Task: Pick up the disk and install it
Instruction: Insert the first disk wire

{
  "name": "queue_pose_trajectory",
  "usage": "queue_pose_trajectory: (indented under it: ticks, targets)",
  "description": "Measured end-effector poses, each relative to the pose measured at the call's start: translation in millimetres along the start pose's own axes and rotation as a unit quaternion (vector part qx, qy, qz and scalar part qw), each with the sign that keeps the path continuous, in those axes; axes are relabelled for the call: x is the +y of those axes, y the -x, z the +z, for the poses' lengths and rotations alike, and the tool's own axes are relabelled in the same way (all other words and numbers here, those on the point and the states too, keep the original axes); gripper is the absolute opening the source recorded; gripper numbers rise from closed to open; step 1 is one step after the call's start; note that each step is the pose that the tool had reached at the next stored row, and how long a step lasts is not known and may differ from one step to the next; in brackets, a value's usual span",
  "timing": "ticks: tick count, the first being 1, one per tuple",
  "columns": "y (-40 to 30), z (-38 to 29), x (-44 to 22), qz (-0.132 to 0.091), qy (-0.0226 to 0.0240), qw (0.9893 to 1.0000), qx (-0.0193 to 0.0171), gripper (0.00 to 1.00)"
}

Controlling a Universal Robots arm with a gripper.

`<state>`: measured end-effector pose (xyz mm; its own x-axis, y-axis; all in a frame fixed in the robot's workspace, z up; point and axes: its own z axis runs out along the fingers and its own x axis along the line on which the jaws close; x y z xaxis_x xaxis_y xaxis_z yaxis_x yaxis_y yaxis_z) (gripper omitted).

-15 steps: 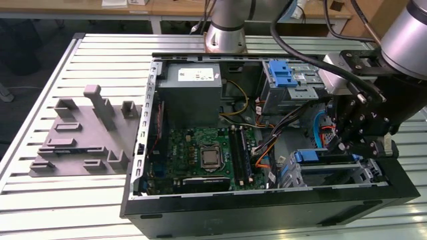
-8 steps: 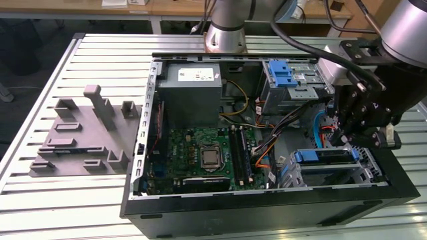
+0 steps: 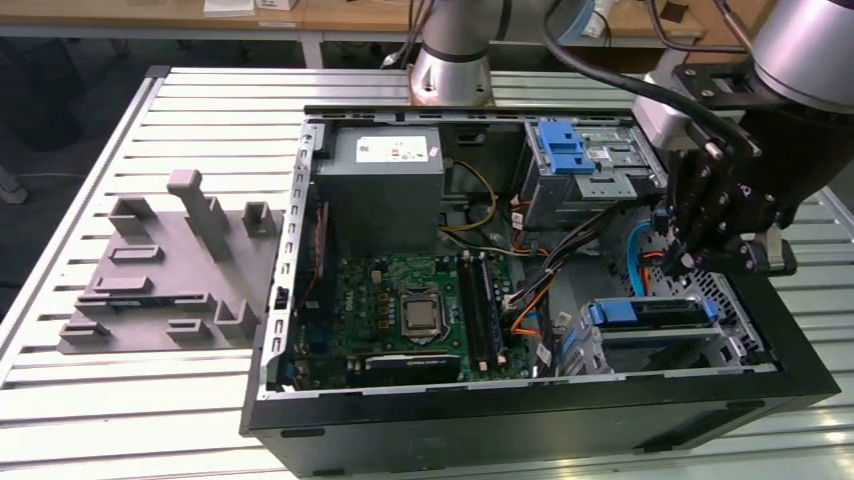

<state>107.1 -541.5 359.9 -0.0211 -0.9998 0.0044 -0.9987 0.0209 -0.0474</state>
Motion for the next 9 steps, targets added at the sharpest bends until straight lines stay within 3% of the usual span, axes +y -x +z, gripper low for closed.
queue_pose_trajectory:
  ticks: [4,9]
  targets:
    - [5.5,-1.3,-1.2,0.000,-0.0048,1.0000,-0.0001,0.11]
    - [7.0,-1.1,-1.7,0.000,-0.0050,1.0000,0.0004,0.11]
